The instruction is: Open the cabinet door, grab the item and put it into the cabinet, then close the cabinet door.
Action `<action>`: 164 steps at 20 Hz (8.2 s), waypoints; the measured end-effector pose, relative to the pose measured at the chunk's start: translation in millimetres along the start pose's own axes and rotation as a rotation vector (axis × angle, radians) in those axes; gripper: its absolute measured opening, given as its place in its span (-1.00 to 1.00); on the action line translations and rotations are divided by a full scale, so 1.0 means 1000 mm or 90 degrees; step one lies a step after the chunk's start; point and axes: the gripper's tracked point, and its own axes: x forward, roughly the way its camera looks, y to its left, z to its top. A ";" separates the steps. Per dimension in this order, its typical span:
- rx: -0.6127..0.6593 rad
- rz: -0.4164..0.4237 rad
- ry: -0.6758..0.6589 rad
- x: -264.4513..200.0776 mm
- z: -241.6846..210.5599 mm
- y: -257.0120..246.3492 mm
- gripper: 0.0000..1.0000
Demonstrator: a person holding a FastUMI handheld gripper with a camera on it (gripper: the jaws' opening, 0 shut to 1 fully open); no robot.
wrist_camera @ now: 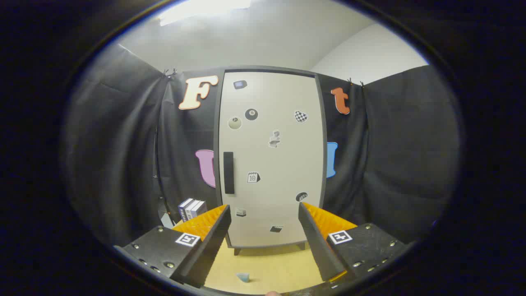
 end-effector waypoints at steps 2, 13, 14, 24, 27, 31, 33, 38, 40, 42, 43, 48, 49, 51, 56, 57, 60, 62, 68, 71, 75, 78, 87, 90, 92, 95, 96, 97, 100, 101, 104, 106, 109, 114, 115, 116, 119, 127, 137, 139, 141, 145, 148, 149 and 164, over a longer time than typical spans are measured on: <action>-0.002 0.001 0.001 0.002 0.000 0.000 0.96; 0.008 0.008 0.003 0.009 -0.001 0.003 0.96; 0.008 0.008 0.002 0.009 -0.001 0.004 0.96; 0.008 0.015 -0.002 0.019 0.000 0.007 0.96; 0.010 0.031 -0.001 0.034 0.001 0.018 0.95; 0.007 0.058 0.005 0.069 -0.003 0.042 0.96; 0.010 0.074 0.007 0.090 -0.006 0.055 0.96; 0.016 0.098 0.007 0.143 -0.009 0.085 0.95; 0.015 0.107 0.012 0.163 -0.012 0.096 0.95; 0.017 0.113 0.013 0.182 -0.013 0.107 0.96; 0.017 0.115 0.012 0.191 -0.012 0.112 0.95; 0.029 0.108 0.009 0.228 -0.012 0.122 0.86; 0.030 0.108 0.011 0.234 -0.014 0.123 0.79; 0.024 0.101 0.014 0.242 -0.016 0.122 0.69; 0.008 0.078 0.022 0.252 -0.021 0.118 -0.11; 0.006 0.077 0.032 0.251 -0.025 0.119 -0.13; 0.018 0.080 0.043 0.250 -0.026 0.123 -0.40; 0.022 0.075 0.048 0.249 -0.027 0.122 -0.40; 0.024 0.074 0.055 0.233 -0.026 0.117 -0.60; 0.034 0.071 0.052 0.217 -0.026 0.114 -0.59; 0.039 0.056 0.062 0.195 -0.022 0.104 -0.60; 0.039 0.051 0.064 0.178 -0.021 0.093 -0.59; 0.039 0.015 0.068 0.117 -0.015 0.041 -0.60; 0.042 -0.006 0.065 0.101 -0.013 0.021 -0.61; 0.054 -0.019 0.062 0.093 -0.012 0.007 -0.61; 0.050 -0.042 0.052 0.081 -0.012 -0.017 -0.62; 0.052 -0.049 0.051 0.077 -0.012 -0.026 -0.62; 0.059 -0.055 0.051 0.073 -0.012 -0.034 -0.62; 0.071 -0.064 0.050 0.065 -0.014 -0.052 -0.61; 0.067 -0.070 0.050 0.063 -0.013 -0.059 -0.61; 0.061 -0.094 0.050 0.058 -0.014 -0.086 -0.62; 0.064 -0.103 0.051 0.056 -0.013 -0.105 -0.62; 0.051 -0.113 0.052 0.053 -0.013 -0.133 -0.62; 0.044 -0.077 0.053 0.055 -0.017 -0.169 -0.76; 0.036 -0.075 0.058 0.054 -0.019 -0.178 -0.76; 0.029 -0.071 0.052 0.055 -0.018 -0.186 -0.76; 0.032 -0.043 0.058 0.059 -0.018 -0.201 -0.76; 0.046 0.023 0.055 0.068 -0.018 -0.238 -0.76; 0.044 0.089 0.051 0.074 -0.014 -0.252 -0.76; 0.042 0.081 0.043 0.068 -0.010 -0.251 -0.76; 0.049 0.073 0.039 0.058 -0.009 -0.249 -0.75; 0.047 0.038 0.008 0.031 0.008 -0.246 -0.76; 0.056 0.020 0.000 0.004 0.012 -0.235 -0.76; 0.063 0.021 -0.002 -0.004 0.013 -0.228 -0.76; 0.075 0.080 0.077 0.025 -0.092 -0.024 0.85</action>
